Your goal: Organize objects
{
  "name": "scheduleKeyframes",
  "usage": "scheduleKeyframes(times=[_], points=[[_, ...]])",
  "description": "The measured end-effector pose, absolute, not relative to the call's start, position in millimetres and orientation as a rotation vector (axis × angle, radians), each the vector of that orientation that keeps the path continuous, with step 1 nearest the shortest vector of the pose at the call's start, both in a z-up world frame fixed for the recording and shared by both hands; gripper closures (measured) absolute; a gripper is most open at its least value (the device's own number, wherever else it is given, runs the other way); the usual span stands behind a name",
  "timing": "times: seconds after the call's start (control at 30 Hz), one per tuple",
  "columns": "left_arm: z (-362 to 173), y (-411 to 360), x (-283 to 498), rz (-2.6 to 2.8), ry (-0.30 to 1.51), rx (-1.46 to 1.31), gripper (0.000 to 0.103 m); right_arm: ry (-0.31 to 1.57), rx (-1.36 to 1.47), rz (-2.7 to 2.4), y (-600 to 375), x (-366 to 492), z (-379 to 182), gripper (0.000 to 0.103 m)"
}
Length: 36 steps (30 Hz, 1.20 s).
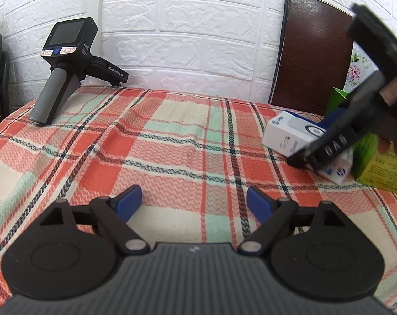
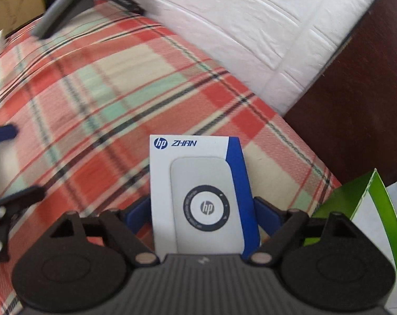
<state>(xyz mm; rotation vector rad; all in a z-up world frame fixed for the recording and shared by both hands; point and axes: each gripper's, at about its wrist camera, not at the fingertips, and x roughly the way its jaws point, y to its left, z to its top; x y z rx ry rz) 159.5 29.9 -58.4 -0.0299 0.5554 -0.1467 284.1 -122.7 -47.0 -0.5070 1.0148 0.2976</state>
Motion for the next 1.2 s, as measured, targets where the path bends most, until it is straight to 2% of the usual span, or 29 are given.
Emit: scheduleKeyframes(times=[0.33,0.73,0.87,1.03,1.2], points=[[-58.2,28.9,159.9,-0.145,0.559,-0.014,0.014,0.900,-0.534,0.347,-103.5,209.7,-52.0,0.017],[-58.1,24.1,159.1,-0.134,0.565,0.025,0.012,0.766,-0.422,0.319,-123.7,82.2,-60.3,0.017],[-58.3,22.6,159.7,-0.131,0.568,0.039,0.012,0.778,-0.275,0.305,-140.9,51.4,-61.1,0.020],[-58.3,20.4,159.4,-0.121,0.570,0.052,0.011,0.769,-0.157,0.275,-157.5,26.7,-63.0,0.013],[-58.2,19.9,159.1,-0.113,0.572,0.060,0.010,0.765,-0.107,0.242,-167.1,8.9,-64.6,0.010]])
